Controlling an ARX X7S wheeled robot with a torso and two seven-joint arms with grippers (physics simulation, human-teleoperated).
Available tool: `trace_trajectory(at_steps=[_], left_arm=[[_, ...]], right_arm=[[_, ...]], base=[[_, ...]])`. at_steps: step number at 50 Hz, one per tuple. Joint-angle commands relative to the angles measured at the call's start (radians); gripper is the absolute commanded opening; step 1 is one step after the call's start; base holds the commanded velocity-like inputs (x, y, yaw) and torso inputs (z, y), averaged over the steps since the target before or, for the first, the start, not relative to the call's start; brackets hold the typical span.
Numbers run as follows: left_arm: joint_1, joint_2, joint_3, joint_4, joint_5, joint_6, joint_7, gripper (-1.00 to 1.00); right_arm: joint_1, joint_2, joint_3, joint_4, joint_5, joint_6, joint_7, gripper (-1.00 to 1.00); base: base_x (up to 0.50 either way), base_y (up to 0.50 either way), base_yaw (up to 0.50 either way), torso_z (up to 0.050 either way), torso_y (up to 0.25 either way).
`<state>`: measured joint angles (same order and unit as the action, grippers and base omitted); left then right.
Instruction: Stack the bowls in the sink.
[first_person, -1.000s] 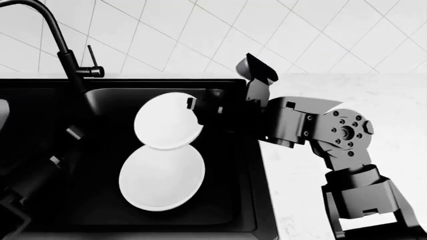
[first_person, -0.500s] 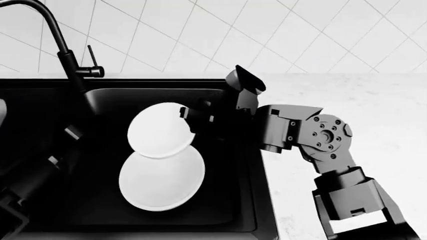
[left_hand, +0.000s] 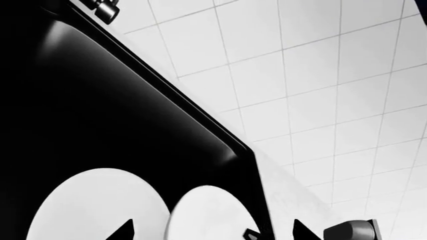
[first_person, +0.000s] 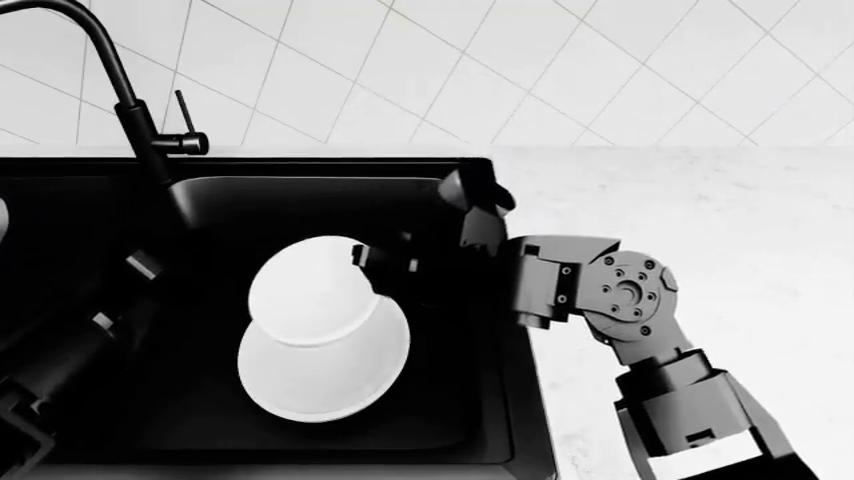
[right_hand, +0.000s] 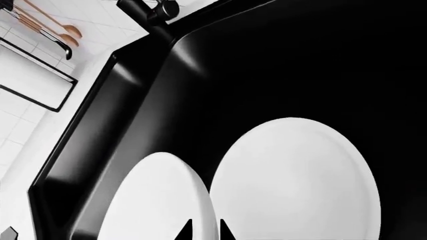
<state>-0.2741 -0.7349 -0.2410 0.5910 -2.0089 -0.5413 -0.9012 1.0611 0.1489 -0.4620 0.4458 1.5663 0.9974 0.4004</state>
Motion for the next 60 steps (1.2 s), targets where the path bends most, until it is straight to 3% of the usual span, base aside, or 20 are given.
trace_trajectory(at_steps=[1,60], left_arm=[[0.003,-0.002,0.0,0.002,0.0,0.002,-0.003,1.0],[0.006,-0.002,0.02,0.008,-0.002,0.012,-0.02,1.0]], right_arm=[[-0.003,-0.01,-0.013,0.019,-0.003,-0.014,-0.041,-1.0],[0.086,-0.104,-0.171,0.387,-0.148,-0.149,-0.354,-1.0]], base=[[0.0,0.0,0.0,0.0,0.0],[0.0,0.0,0.0,0.0,0.0]])
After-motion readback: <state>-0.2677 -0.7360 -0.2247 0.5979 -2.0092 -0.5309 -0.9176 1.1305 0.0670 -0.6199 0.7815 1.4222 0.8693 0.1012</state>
